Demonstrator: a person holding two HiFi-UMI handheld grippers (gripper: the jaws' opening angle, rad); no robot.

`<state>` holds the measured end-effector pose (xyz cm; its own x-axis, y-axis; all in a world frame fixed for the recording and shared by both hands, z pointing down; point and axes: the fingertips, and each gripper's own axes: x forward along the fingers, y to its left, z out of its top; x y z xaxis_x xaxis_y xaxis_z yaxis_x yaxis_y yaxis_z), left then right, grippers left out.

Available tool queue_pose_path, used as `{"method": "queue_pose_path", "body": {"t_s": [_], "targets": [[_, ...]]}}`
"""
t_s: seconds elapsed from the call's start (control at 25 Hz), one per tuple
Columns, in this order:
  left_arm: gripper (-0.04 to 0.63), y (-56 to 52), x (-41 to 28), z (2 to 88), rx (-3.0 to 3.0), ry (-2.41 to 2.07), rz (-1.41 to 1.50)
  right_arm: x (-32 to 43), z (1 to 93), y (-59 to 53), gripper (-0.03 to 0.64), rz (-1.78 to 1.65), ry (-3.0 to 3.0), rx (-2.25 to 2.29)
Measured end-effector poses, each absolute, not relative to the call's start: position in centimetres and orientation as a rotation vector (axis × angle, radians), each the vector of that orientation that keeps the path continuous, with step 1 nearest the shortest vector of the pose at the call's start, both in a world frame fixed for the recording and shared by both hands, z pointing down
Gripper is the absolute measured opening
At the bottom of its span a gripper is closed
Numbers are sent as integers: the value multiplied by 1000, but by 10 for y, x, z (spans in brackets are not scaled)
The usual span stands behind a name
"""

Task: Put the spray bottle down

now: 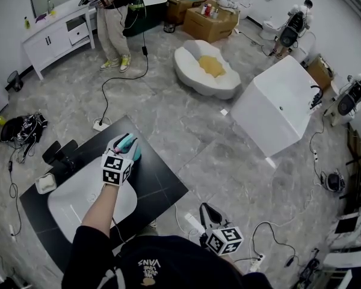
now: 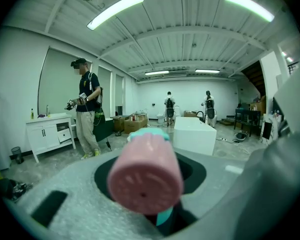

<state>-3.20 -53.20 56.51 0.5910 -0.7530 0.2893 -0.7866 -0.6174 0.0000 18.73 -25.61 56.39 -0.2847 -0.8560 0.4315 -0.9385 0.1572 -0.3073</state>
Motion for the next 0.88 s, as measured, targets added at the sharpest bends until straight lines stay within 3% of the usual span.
{"method": "queue_pose_path", "body": {"t_s": [0.64, 0.76, 0.88], "targets": [[149, -534, -33, 583, 2685, -1302, 437, 190, 564, -257, 2, 789, -2260, 1813], [256, -534, -33, 584, 2673, -1291, 428, 192, 564, -255, 2, 788, -2261, 1819], [287, -532, -32, 584, 2652, -1282, 418, 193, 562, -252, 2, 787, -2262, 1822]]}}
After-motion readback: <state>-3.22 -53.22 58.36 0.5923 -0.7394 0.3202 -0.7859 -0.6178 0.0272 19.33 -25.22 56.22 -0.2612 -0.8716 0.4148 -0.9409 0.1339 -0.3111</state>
